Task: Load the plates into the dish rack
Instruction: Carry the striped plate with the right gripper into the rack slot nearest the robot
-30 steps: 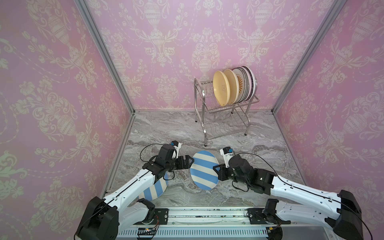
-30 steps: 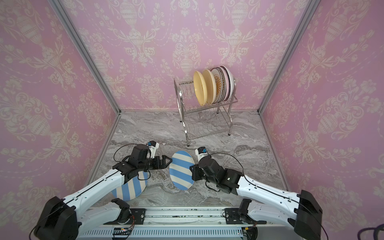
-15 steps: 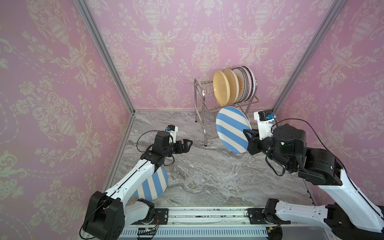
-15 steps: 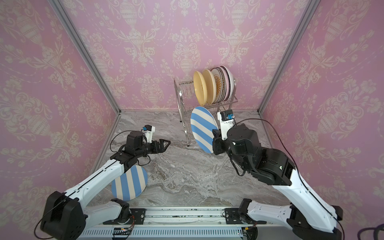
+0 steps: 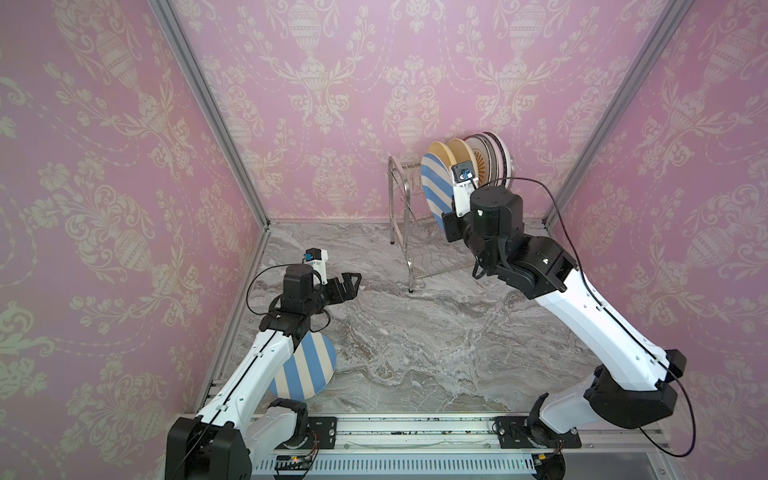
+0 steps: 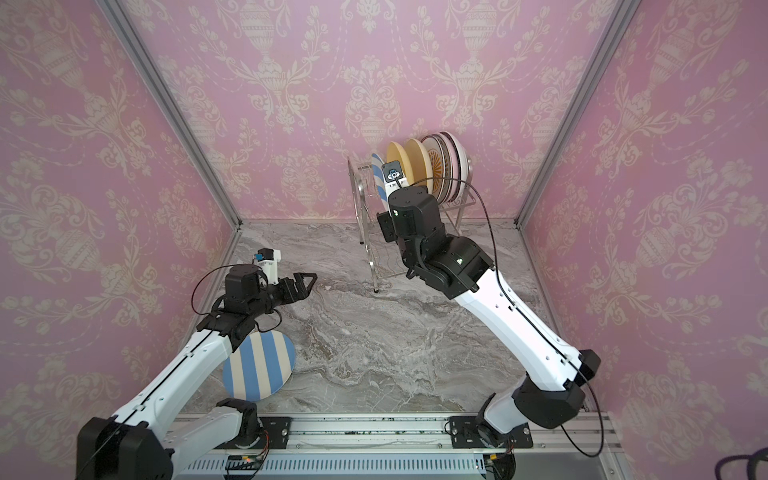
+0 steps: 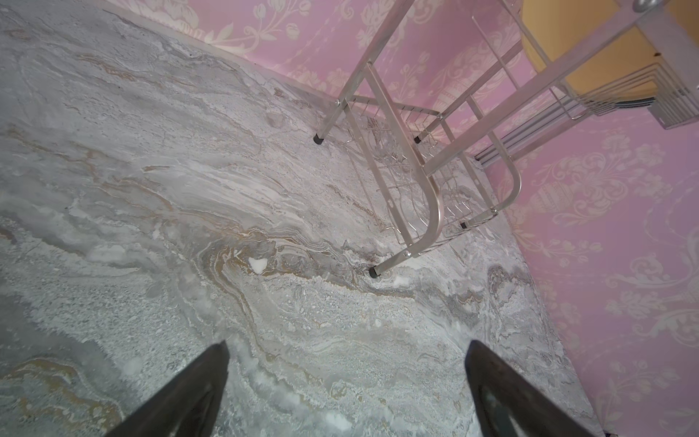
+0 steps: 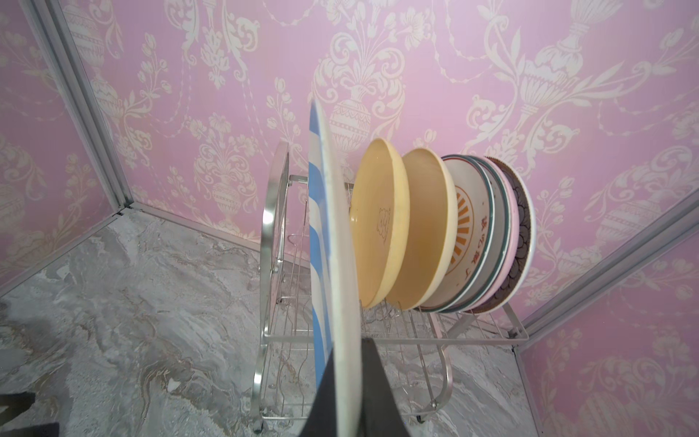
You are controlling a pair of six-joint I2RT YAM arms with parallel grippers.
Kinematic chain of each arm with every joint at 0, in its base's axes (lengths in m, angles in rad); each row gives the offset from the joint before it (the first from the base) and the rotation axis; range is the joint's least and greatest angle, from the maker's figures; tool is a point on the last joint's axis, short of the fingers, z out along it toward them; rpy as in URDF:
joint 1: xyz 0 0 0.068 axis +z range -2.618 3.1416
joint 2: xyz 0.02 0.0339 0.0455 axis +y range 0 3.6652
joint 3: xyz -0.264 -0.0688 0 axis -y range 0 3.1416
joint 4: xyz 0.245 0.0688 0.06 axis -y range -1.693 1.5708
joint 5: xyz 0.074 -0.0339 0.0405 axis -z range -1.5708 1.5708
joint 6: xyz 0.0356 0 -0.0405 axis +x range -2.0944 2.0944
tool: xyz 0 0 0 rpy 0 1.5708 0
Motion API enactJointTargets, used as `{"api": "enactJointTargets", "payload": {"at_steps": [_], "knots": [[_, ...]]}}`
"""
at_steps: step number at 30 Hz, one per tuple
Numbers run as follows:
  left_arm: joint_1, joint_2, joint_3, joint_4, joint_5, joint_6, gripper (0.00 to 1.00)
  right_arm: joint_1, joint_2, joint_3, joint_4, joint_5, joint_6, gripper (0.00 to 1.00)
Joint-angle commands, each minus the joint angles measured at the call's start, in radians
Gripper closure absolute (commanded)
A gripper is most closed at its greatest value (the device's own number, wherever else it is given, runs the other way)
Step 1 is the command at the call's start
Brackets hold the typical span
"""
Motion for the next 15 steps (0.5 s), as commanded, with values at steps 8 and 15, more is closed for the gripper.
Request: {"api": "enactJointTargets", "payload": {"at_steps": [8,15], "knots": [[0.08,-0.047,-0.049,-0.046,0.018,0.018,0.01,-0.117,0.209,0.243,0.135,-0.059,-0.053,1.0],[0.113,-0.065,-0.06,-0.067,0.015,0.025,0.01,-0.148,0.347,0.361,0.134,-0.077,-0.036,1.0]]}}
